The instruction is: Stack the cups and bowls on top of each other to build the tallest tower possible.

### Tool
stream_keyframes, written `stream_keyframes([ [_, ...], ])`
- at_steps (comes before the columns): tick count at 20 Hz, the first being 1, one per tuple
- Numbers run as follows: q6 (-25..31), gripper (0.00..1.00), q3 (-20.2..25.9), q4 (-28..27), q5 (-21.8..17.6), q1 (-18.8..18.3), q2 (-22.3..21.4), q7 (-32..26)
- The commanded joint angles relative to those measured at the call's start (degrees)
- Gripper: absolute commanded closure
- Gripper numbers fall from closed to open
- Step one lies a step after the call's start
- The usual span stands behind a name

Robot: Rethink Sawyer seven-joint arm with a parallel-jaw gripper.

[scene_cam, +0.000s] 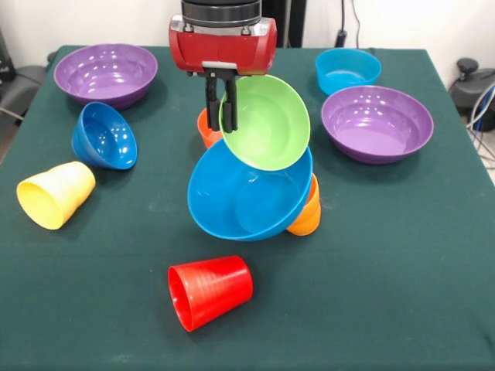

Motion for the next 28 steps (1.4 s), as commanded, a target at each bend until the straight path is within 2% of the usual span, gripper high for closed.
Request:
stream_keyframes([
  [1, -0.3, 1.00, -0.9, 0.0, -1.5, 1.6, 2.5, 1.8],
  [14, -1.8, 1.00, -0.9, -0.1, -1.8, 1.8, 3.0, 2.3],
  [15, -1.9, 0.00, -0.8, -0.1, -1.7, 1.8, 3.0, 2.4],
  [19, -1.4, 0.00, -0.3, 0.0, -0.6, 1.4, 3.5, 2.7],
  [22, -2.0, 0.00, -1.0, -0.5, -1.8, 1.8, 3.1, 2.5],
  [28, -1.1, 0.00, -0.4, -0.1, -0.8, 1.4, 3.1, 2.5],
])
